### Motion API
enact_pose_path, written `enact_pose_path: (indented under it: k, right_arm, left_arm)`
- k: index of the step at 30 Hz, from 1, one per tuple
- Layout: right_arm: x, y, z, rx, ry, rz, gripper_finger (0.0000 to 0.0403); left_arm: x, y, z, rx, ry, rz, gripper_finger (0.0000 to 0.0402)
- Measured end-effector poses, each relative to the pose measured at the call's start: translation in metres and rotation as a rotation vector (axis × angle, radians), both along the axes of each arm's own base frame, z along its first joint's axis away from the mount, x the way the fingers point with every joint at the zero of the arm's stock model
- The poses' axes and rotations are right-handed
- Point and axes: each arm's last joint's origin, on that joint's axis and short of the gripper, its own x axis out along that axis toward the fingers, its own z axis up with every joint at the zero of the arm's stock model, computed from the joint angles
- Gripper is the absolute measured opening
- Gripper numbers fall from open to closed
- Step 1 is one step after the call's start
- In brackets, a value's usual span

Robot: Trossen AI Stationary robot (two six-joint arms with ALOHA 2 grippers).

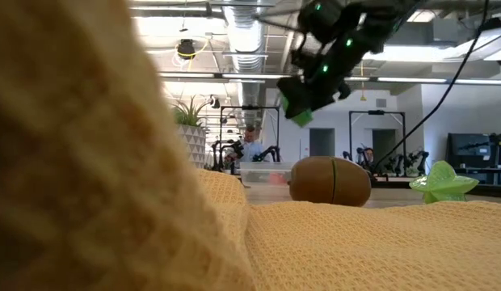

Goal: Pick and placing Produce into tupperware
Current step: Put the corn into the transparent bin

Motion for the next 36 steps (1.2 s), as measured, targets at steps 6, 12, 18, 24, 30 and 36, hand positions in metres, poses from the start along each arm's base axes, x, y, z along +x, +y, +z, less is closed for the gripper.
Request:
enact_pose_path:
  k: [6,12,18,24,30,36]
  right_arm:
    - [0.017,-0.031,-0.032,0.051,-0.033,0.048,0.0255]
    - [0.02,-0.055,-0.057,0.081,-0.018,0.065,0.0255]
    - [0.015,-0.07,-0.057,0.102,-0.016,0.101,0.0255]
    - [0.008,-0.09,-0.053,0.162,-0.044,0.158,0.0255]
    - [0.007,-0.106,-0.044,0.188,-0.061,0.208,0.0255]
    - [0.005,-0.117,-0.033,0.277,-0.029,0.251,0.0255]
  left_arm:
    - [0.0,0.0,0.0,0.0,-0.003,0.009,0.0233]
    - [0.0,0.001,0.0,-0.006,-0.004,0.021,0.0233]
    - [0.0,0.001,0.0,-0.003,-0.003,0.042,0.0233]
    - [0.0,0.002,0.0,-0.005,-0.007,0.068,0.0233]
    - [0.0,0.002,0.0,-0.021,-0.011,0.082,0.0233]
    - [0.0,0.003,0.0,-0.023,-0.013,0.096,0.0233]
